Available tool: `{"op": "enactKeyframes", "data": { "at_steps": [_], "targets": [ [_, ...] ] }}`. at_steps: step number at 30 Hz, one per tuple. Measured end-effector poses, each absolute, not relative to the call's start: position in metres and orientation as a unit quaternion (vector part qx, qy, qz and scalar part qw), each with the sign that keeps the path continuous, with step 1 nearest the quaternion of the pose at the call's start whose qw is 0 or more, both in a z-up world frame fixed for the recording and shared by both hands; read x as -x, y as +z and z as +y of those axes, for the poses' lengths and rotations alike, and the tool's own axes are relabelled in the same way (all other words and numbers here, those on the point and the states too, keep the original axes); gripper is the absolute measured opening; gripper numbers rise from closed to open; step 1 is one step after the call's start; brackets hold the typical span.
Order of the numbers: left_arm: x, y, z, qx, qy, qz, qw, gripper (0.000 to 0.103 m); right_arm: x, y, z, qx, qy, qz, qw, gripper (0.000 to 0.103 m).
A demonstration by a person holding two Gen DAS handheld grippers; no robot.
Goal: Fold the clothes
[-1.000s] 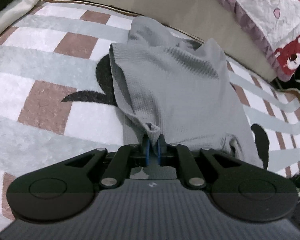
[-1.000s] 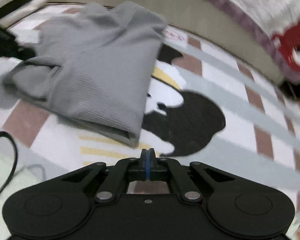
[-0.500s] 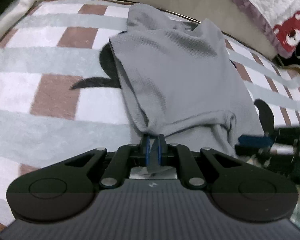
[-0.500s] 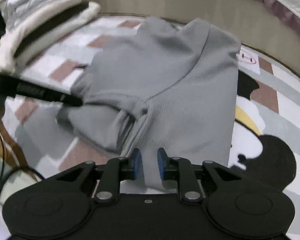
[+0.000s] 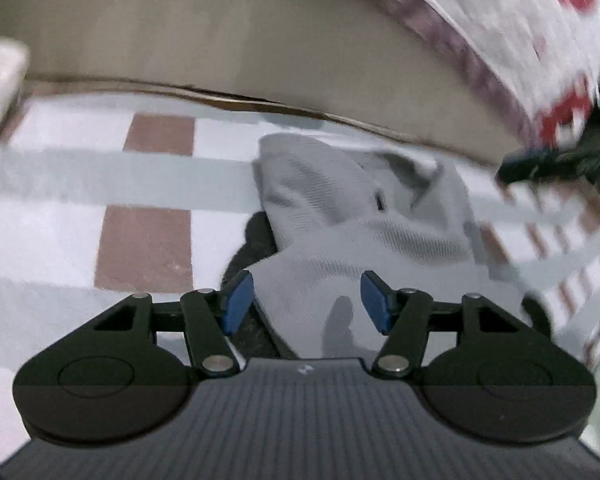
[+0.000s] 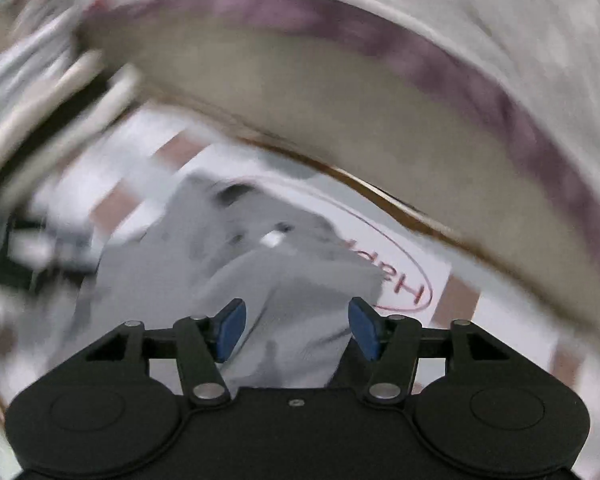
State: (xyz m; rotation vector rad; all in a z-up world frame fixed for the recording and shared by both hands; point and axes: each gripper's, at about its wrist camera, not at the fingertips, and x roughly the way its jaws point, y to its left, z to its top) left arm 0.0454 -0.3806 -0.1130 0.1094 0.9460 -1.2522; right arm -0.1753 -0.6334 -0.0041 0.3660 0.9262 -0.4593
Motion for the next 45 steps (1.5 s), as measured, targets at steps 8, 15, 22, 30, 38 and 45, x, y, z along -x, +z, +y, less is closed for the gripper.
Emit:
{"op": "enactKeyframes", "data": {
  "at_steps": [8, 15, 22, 30, 38, 45],
  "targets": [
    [-0.041, -0.139, -0.398, -0.052, -0.590, 0.425, 0.684, 0.059, 0.186, -0.072, -0.672, -0.322, -0.295, 0.363, 0.823, 0.063],
    [-0.007, -0.133, -0.401, -0.111, -0.619, 0.326, 0.706, 0.010, 0.181, -0.104, -0.671, -0.325, -0.281, 0.317, 0.845, 0.014],
    [-0.005, -0.113, -0.406, -0.097, -0.597, 0.257, 0.753, 0.003, 0.213, -0.110, -0.672, -0.343, -0.348, 0.255, 0.834, 0.011],
    [-0.022, -0.134, -0.410, -0.088, -0.551, 0.325, 0.764, 0.009, 0.195, -0.091, -0.668, -0.251, -0.438, 0.342, 0.793, 0.025],
    [-0.018, -0.122, -0.410, -0.056, -0.620, 0.356, 0.698, 0.034, 0.223, -0.056, -0.613, -0.316, -0.304, 0.284, 0.853, 0.032],
    [0.035, -0.126, -0.422, -0.246, -0.589, 0.297, 0.710, 0.035, 0.206, -0.083, -0.529, -0.246, -0.215, 0.398, 0.857, 0.036]
  ]
}}
